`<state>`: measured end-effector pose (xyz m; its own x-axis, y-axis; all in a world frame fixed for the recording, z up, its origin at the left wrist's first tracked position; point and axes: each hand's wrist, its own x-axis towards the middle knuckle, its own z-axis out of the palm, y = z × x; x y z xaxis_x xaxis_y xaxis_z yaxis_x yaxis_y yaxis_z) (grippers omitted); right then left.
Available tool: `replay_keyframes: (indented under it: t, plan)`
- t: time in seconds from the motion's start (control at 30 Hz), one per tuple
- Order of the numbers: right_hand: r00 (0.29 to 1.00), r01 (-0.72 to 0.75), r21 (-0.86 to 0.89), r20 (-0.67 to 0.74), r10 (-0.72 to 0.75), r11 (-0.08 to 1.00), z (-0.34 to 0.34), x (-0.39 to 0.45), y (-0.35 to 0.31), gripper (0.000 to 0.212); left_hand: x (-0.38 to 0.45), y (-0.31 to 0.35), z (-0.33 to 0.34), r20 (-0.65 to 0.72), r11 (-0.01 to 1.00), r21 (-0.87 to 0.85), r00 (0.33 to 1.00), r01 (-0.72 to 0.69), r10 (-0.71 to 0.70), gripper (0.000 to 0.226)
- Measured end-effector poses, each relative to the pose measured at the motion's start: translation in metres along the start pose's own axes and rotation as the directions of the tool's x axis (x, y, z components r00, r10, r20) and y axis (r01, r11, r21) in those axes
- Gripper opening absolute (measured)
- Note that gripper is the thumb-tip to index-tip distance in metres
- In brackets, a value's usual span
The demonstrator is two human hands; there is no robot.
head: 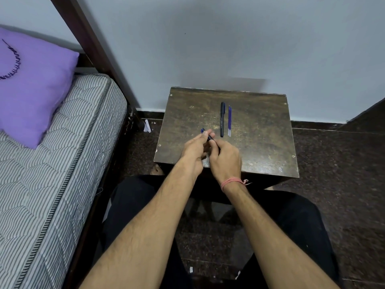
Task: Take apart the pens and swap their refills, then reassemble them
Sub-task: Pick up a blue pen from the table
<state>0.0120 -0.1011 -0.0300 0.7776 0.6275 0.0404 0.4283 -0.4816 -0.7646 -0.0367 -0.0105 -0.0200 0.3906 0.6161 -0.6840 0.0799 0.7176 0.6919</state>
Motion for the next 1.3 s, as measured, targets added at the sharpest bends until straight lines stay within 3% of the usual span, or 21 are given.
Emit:
replay_keyframes:
  t: [0.17, 0.3, 0.6, 0.8, 1.0, 1.3]
  plan:
    - [0.973, -0.199, 0.083, 0.140, 0.186, 0.977, 0.003, -0.008, 0.005, 0.040, 0.008, 0.016, -0.001, -0.080, 0.989, -0.137, 0.995, 0.055, -0.067, 0.029]
    - [0.958, -0.277, 0.209, 0.132, 0.253, 0.938, 0.000, -0.032, 0.029, 0.031, 0.011, 0.028, -0.003, -0.064, 0.997, -0.029, 0.995, 0.077, -0.079, 0.026]
    - [0.880, -0.474, 0.573, 0.299, 0.368, 0.668, 0.000, -0.031, 0.042, 0.027, 0.023, 0.005, -0.006, -0.080, 0.953, 0.256, 0.978, -0.165, 0.190, 0.012]
    - [0.851, -0.523, 0.659, 0.377, 0.365, 0.540, -0.007, -0.026, 0.038, 0.029, 0.040, 0.030, -0.019, -0.157, 0.846, 0.458, 0.912, -0.273, 0.380, 0.012]
    - [0.876, -0.481, 0.722, 0.369, 0.312, 0.497, 0.001, -0.011, 0.025, 0.020, 0.055, 0.059, -0.013, -0.155, 0.671, 0.701, 0.867, -0.240, 0.473, 0.012]
    - [0.869, -0.476, 0.774, 0.342, 0.357, 0.417, 0.021, 0.008, 0.026, 0.022, 0.079, 0.074, -0.006, -0.215, 0.666, 0.718, 0.845, -0.202, 0.489, 0.019]
